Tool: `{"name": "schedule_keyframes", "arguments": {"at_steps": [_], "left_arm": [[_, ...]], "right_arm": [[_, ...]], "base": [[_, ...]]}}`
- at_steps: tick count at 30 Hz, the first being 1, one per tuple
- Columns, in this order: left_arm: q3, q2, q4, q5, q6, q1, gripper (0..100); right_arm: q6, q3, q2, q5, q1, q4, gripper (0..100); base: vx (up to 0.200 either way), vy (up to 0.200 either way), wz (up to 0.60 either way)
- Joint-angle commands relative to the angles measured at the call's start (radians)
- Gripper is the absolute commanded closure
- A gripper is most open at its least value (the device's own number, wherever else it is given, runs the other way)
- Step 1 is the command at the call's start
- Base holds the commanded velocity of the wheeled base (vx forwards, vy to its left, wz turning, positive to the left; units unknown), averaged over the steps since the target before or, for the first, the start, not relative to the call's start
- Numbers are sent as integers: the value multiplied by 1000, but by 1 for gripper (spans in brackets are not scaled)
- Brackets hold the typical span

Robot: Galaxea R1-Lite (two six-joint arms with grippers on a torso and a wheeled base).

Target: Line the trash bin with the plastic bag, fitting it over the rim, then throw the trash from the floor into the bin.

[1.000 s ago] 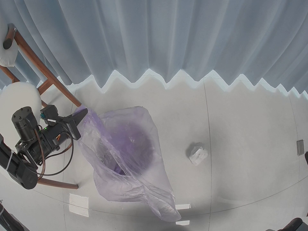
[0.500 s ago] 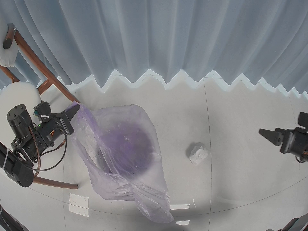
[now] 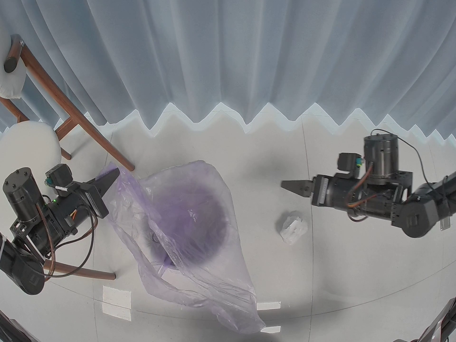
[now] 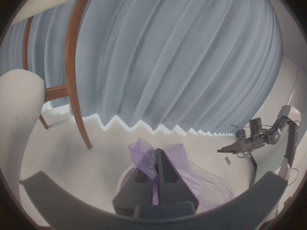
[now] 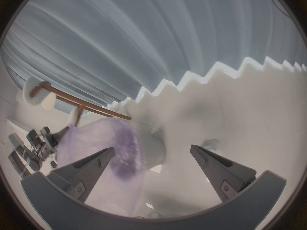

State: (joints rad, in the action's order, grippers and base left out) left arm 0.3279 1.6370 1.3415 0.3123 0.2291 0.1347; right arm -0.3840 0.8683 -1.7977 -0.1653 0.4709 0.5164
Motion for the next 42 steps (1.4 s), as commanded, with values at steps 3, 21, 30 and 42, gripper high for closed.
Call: {"name": "schedule_keyframes", "arguments": {"at_steps": [3,21,30,42], "left_arm": [[-50,-46,-2,2,-1,51,100],[-43,-28,-5,1,-7,23,100],[-29,-19,-1,1,-7,45,100],[-43,18,-5,-10,2,200,100]], "right_arm": [[-133,235,-236,-10,150,128,100],[-139,403,-422,7,302,306,100],[-136,419,-411,9,272,300,100],[-122,373,-413,10,226,298,100]], "base": [[0,0,0],[0,33,0],[178,200,0],[0,0,0]]}}
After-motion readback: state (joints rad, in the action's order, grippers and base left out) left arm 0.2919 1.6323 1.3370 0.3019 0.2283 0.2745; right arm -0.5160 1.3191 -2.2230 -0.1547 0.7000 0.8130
